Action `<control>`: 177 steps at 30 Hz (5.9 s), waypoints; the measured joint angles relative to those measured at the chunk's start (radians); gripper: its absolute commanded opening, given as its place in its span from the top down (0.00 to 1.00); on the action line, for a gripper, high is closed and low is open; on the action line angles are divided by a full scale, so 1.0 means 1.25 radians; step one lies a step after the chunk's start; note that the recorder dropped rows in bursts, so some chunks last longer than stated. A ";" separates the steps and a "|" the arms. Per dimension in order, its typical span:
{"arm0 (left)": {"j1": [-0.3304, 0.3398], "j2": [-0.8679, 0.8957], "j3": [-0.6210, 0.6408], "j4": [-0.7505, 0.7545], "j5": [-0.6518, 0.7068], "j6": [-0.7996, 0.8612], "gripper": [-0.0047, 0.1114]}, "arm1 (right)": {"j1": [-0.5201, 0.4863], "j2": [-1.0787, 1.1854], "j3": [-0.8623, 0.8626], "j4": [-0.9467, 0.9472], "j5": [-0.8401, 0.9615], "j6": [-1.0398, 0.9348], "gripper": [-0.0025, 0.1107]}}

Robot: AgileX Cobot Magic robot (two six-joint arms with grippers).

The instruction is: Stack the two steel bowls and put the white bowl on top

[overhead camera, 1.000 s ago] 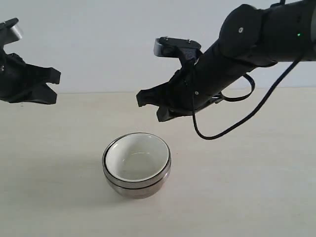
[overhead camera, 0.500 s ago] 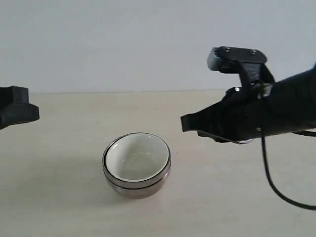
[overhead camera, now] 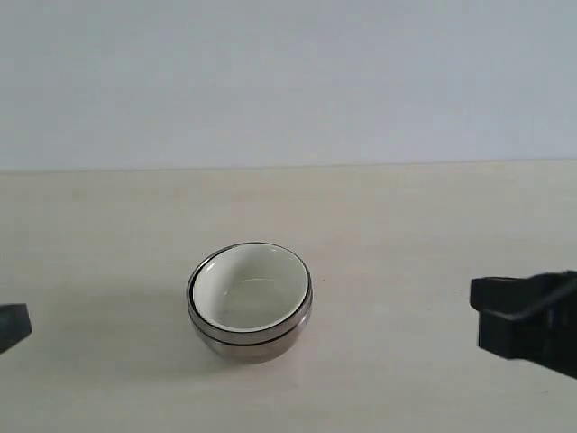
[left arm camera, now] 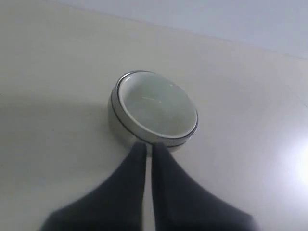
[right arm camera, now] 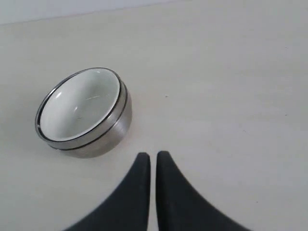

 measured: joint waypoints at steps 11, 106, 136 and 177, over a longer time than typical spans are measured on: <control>0.000 -0.156 0.144 -0.220 -0.040 0.188 0.93 | 0.000 -0.134 0.169 0.009 -0.154 0.033 0.98; 0.146 -0.466 0.178 1.004 -0.139 -0.811 0.93 | 0.000 -0.151 0.244 -0.066 -0.253 0.077 0.98; 0.146 -0.466 0.178 1.004 -0.137 -0.809 0.93 | -0.307 -0.569 0.246 -0.057 -0.056 0.020 0.98; 0.146 -0.466 0.178 1.004 -0.137 -0.809 0.93 | -0.363 -0.659 0.249 -0.493 0.244 0.324 0.98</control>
